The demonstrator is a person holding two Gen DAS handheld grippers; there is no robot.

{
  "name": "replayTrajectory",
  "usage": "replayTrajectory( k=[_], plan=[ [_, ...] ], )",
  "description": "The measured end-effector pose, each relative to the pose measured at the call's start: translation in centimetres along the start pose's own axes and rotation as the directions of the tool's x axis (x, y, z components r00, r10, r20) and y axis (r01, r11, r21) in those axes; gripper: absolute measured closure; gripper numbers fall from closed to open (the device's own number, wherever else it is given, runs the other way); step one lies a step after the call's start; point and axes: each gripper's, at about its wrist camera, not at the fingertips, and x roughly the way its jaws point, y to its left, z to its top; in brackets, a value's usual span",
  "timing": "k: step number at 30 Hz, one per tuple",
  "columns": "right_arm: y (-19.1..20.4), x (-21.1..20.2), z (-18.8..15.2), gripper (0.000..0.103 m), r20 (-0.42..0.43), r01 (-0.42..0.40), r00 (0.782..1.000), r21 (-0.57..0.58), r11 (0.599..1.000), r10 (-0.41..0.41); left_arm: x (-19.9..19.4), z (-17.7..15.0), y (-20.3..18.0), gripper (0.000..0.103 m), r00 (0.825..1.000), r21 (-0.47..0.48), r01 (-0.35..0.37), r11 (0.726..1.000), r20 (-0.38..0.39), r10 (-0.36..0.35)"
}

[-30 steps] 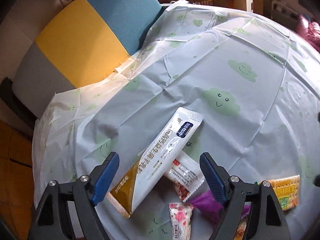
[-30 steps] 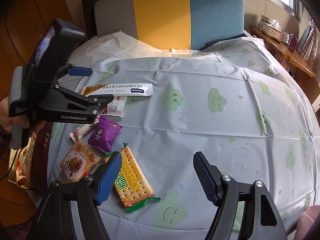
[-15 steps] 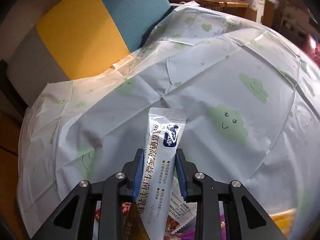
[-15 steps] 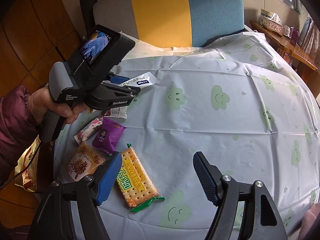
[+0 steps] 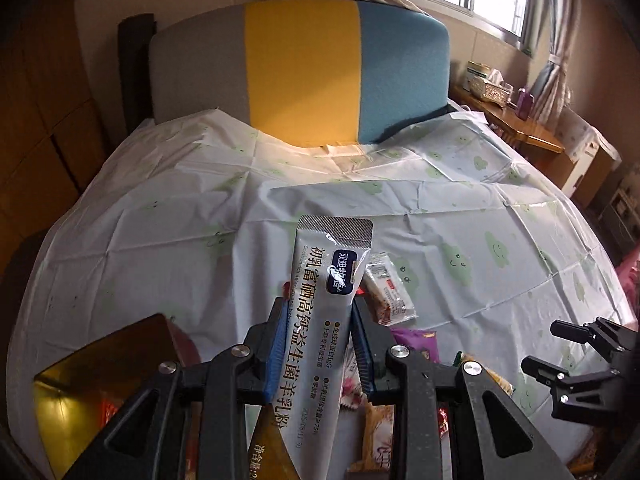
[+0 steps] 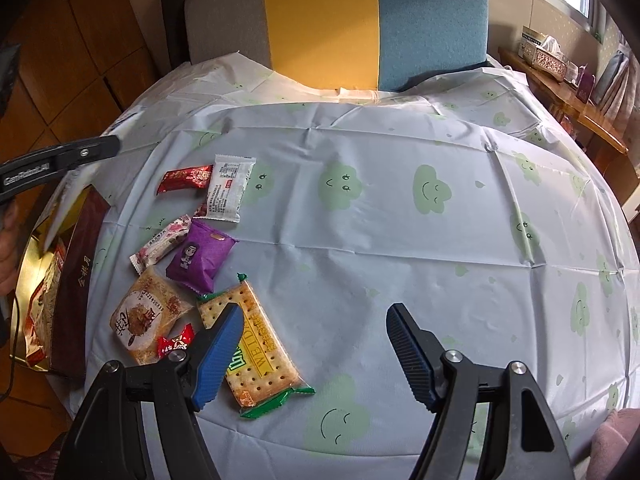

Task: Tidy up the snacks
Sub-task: 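Carry the white stick packet with the left gripper into the tin and release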

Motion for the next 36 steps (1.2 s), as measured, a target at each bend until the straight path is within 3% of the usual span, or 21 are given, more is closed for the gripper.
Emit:
replayTrajectory(
  k=[5, 9, 11, 16, 18, 20, 26, 31, 36],
  plan=[
    [0.2, 0.1, -0.3, 0.028, -0.002, 0.002, 1.000, -0.016, 1.000, -0.003, -3.2, -4.2, 4.8, 0.072, 0.999, -0.170, -0.045, 0.984, -0.005, 0.045],
    [0.6, 0.2, -0.4, 0.028, -0.001, -0.001, 1.000, -0.032, 0.999, 0.001, -4.6, -7.7, 9.1, 0.072, 0.998, -0.320, -0.062, 0.945, -0.029, 0.056],
    [0.8, 0.3, -0.5, 0.028, -0.002, 0.006, 1.000, -0.040, 0.999, -0.007, -5.2, -9.6, 11.4, 0.072, 0.997, -0.407, -0.074, 0.910, -0.037, 0.064],
    [0.8, 0.4, -0.5, 0.028, 0.002, 0.025, 1.000, -0.047, 0.999, -0.025, -5.4, -13.1, 16.7, 0.072, 0.997, -0.612, -0.078, 0.787, -0.066, 0.047],
    [0.7, 0.6, -0.5, 0.028, 0.002, 0.029, 1.000, -0.041, 0.999, -0.029, -5.2, -13.8, 17.7, 0.072, 0.996, -0.650, -0.082, 0.756, -0.074, 0.045],
    [0.6, 0.8, -0.5, 0.028, -0.005, 0.035, 0.999, -0.040, 0.999, -0.035, -4.8, -13.9, 18.0, 0.072, 0.997, -0.667, -0.075, 0.741, -0.069, 0.039],
    [0.8, 1.3, -0.5, 0.028, -0.006, 0.041, 0.999, -0.044, 0.998, -0.041, -3.3, -11.4, 17.1, 0.071, 0.998, -0.657, -0.055, 0.752, -0.041, 0.036],
    [1.2, 1.7, -0.5, 0.028, -0.009, 0.033, 0.999, -0.052, 0.998, -0.034, -2.1, -9.9, 15.8, 0.055, 0.997, -0.594, -0.073, 0.801, -0.034, 0.066],
    [1.4, 1.8, -0.4, 0.028, -0.005, 0.000, 1.000, -0.039, 0.999, -0.001, -2.3, -10.8, 14.0, 0.055, 0.995, -0.514, -0.101, 0.852, -0.042, 0.093]
  ],
)
